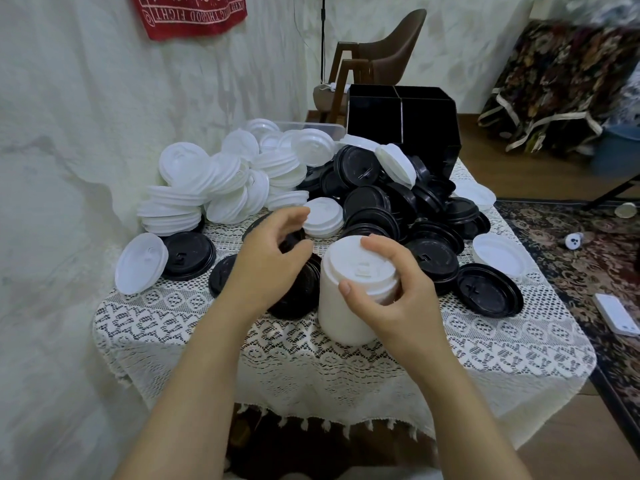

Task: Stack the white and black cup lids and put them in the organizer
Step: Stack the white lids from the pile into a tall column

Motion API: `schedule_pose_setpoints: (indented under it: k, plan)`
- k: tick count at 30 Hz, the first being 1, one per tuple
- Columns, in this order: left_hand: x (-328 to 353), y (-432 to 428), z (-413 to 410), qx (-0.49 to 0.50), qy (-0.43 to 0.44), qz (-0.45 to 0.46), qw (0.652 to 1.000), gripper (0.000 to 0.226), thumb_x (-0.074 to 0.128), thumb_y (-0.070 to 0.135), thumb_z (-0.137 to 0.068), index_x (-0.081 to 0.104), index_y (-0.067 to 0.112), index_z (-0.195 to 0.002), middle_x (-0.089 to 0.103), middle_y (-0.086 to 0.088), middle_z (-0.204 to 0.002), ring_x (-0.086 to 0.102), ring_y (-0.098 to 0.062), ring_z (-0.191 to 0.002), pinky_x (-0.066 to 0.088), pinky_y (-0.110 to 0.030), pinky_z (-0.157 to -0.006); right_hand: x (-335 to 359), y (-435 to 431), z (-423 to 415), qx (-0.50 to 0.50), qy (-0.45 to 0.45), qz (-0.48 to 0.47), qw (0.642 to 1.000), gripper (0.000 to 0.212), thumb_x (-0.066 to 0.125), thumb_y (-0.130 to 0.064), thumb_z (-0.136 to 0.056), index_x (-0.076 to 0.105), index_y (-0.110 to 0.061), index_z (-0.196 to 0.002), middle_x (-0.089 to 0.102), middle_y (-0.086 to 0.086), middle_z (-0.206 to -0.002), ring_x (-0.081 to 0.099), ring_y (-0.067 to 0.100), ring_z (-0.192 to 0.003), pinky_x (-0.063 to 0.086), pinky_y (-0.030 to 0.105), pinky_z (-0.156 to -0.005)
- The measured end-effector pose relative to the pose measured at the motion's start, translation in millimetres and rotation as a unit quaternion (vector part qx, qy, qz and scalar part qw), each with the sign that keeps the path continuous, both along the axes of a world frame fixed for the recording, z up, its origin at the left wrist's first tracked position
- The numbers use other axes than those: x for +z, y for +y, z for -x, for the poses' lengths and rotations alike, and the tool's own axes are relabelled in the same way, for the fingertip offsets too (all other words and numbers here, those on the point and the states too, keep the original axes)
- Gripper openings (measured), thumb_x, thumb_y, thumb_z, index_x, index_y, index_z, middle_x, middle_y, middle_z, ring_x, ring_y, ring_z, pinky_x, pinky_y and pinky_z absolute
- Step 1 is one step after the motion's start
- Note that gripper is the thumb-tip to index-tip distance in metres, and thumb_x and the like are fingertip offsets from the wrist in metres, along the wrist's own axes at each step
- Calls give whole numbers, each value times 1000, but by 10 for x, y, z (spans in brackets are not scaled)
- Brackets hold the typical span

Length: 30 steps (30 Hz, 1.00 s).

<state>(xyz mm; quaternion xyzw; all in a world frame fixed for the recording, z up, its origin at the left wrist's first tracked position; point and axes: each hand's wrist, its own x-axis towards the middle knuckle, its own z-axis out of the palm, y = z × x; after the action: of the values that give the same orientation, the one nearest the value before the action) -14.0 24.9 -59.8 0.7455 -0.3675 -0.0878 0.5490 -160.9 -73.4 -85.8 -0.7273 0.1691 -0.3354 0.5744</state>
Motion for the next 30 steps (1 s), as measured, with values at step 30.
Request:
schedule_pose_setpoints:
  k: [30]
  plan:
    - [-217,-935,-702,25,-223,-346,911,54,51,52,-91,50,7,-121,58,-16,-121,47,-37,-116,34,-38,-85,-33,8,-24,-14,0,18,1000,51,68,-50,-61,56,-40,-110,53,-24,-121,51,-1,-116,47,27,-97]
